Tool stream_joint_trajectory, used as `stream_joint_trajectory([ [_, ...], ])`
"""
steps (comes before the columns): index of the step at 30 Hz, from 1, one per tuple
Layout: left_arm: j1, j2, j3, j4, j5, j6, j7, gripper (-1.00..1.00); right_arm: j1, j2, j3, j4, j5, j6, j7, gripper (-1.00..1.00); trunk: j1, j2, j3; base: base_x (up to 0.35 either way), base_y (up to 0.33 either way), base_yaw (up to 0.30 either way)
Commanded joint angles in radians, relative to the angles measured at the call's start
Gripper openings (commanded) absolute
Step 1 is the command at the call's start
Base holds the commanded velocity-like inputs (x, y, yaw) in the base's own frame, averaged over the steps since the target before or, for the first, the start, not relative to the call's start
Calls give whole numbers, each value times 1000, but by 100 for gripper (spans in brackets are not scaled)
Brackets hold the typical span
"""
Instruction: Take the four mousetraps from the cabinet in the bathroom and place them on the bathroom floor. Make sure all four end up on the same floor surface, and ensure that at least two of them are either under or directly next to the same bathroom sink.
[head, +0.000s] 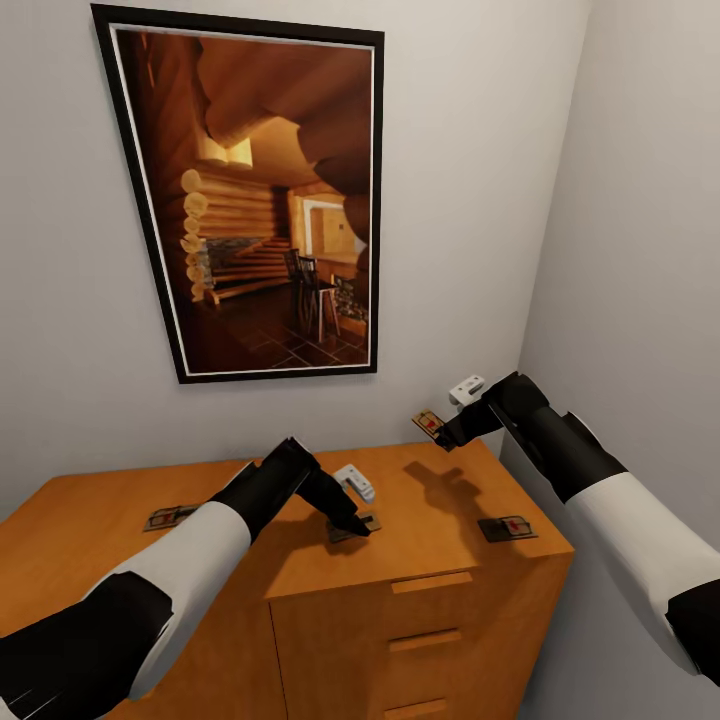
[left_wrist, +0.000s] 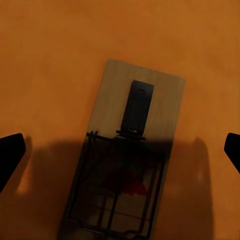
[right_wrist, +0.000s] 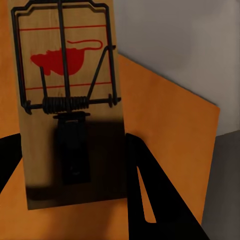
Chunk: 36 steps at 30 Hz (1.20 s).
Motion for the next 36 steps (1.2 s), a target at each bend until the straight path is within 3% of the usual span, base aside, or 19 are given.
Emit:
stream_joint_trajectory([
  [1,-1,0,1,-1,-8,5,-7,100,-1,-1,2,-1,9,3,5,-100,0,-1,-1,0,0,0],
  [36,-1,-5,-4,58,-11,20,-11,100,-1,0,4,-1,7,3,5,-100,0,-1,-1,0,0,0],
])
